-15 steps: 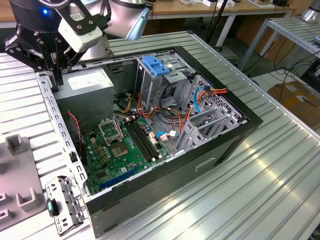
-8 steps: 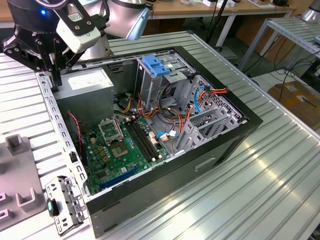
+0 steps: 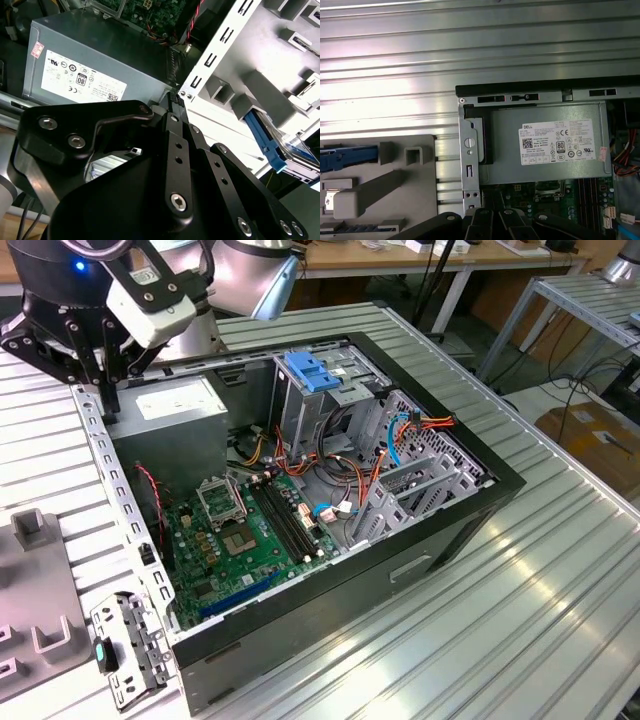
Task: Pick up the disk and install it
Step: 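Reach for the disk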
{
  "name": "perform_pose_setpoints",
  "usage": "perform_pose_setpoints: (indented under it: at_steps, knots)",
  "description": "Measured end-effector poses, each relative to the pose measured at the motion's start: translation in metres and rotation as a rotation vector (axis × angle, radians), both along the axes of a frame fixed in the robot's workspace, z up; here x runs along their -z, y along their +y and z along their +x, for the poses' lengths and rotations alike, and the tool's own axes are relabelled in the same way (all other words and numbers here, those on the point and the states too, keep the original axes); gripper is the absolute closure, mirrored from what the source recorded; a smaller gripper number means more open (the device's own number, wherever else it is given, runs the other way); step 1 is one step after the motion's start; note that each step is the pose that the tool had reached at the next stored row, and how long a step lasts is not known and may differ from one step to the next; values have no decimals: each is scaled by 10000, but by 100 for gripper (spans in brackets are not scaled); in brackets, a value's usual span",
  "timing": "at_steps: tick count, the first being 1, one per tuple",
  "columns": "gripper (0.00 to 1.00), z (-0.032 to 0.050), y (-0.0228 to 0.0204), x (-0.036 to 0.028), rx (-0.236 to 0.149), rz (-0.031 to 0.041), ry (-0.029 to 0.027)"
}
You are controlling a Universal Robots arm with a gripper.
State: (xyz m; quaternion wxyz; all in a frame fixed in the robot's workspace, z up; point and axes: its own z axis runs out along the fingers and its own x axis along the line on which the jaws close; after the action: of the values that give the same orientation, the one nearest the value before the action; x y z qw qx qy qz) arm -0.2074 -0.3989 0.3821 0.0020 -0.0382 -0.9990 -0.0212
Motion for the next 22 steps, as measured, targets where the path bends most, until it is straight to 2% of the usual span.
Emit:
perform_pose_setpoints:
  at_steps: [22]
  knots:
    - [89, -105, 0, 20, 1, 0, 16]
